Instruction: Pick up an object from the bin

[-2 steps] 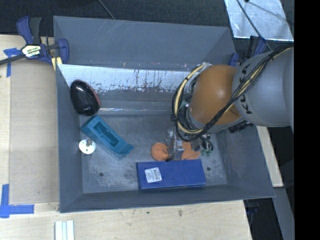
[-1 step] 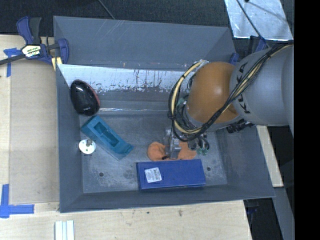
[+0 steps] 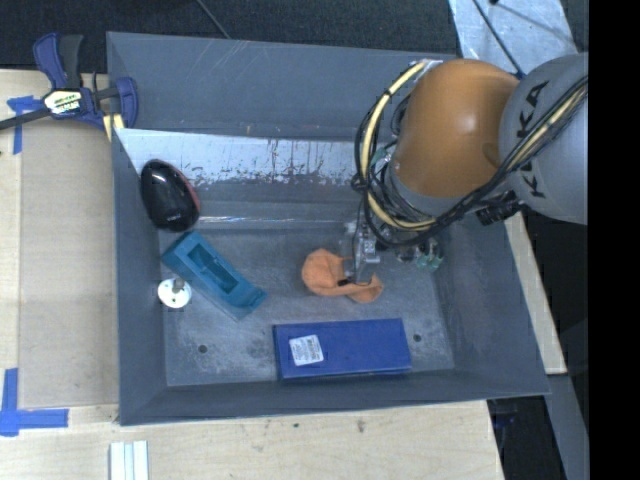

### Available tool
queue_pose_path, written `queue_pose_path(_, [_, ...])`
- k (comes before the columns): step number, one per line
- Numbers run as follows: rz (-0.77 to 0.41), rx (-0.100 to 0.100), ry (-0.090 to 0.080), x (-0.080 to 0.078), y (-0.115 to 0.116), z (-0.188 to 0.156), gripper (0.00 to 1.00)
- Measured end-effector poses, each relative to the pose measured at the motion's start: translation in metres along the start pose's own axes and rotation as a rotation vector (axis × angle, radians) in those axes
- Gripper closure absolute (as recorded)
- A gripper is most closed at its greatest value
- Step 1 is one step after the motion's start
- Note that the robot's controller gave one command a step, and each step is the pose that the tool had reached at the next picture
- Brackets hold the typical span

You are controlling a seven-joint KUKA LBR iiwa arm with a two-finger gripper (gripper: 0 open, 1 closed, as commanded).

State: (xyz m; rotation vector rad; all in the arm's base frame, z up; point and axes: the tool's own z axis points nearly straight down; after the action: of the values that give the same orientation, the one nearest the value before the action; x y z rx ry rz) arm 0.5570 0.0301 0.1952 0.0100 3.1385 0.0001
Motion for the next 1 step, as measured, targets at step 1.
queue_pose_path(1, [0.000, 0.000, 0.000, 0.0000, 0.0000, 0.0000, 1.00])
